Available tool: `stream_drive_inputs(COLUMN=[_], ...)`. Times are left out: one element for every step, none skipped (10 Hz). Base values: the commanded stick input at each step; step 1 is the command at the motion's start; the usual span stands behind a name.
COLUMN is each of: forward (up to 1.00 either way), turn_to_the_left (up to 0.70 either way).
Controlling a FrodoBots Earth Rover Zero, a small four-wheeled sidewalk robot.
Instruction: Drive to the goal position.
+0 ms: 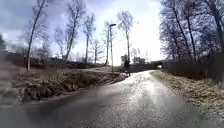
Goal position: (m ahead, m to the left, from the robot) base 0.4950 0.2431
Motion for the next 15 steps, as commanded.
stream_drive_inputs(forward=[0.00,0.00,0.00,0.00,0.00,0.00,0.00,0.00,0.00,0.00,0.00,0.00,0.00,0.00,0.00], turn_to_the_left=[-0.53,-0.63,-0.72,-0.82,-0.85,-0.85,-0.85,-0.85,-0.85,-0.81,-0.70,-0.60,-0.49,-0.39,-0.28])
